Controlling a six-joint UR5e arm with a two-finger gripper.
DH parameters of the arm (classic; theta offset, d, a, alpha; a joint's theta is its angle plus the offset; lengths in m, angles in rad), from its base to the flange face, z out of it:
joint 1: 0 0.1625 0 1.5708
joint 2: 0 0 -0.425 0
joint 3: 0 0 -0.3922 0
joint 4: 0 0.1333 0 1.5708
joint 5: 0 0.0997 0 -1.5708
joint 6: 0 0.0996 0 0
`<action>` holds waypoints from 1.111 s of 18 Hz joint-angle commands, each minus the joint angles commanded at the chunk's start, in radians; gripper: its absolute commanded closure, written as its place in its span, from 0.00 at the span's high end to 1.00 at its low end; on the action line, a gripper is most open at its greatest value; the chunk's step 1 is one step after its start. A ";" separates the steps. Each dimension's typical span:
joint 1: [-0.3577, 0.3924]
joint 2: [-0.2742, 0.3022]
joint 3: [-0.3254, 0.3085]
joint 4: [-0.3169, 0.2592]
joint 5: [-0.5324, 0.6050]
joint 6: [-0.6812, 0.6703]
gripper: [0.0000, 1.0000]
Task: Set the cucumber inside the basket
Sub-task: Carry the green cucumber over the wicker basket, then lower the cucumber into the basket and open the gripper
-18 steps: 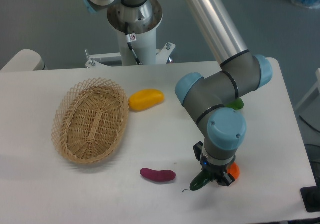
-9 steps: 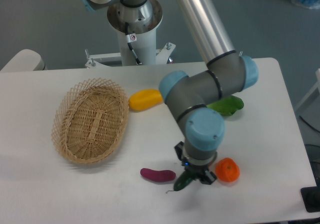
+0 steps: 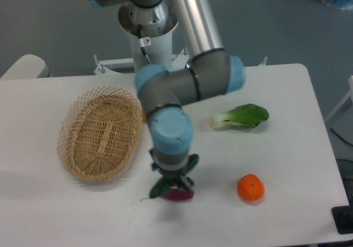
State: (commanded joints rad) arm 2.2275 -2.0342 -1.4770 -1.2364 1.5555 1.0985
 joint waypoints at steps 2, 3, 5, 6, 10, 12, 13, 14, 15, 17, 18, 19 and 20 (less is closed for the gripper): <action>-0.041 0.032 -0.037 0.000 0.000 -0.034 0.22; -0.060 0.049 -0.060 0.002 0.000 -0.037 0.22; -0.087 0.086 -0.100 0.000 -0.002 -0.042 0.22; -0.104 0.100 -0.118 0.000 -0.003 -0.049 0.22; -0.167 0.115 -0.175 0.006 -0.005 -0.089 0.23; -0.189 0.118 -0.189 0.006 -0.005 -0.106 0.23; -0.195 0.126 -0.196 0.008 -0.006 -0.109 0.23; -0.198 0.127 -0.203 0.008 -0.008 -0.109 0.23; -0.198 0.127 -0.210 0.009 -0.008 -0.109 0.23; -0.198 0.127 -0.229 0.012 -0.008 -0.109 0.24; -0.198 0.129 -0.235 0.014 -0.006 -0.109 0.24; -0.198 0.129 -0.241 0.015 -0.005 -0.109 0.25; -0.198 0.128 -0.249 0.017 -0.003 -0.109 0.27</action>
State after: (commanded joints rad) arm 2.0295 -1.9067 -1.7257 -1.2195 1.5524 0.9894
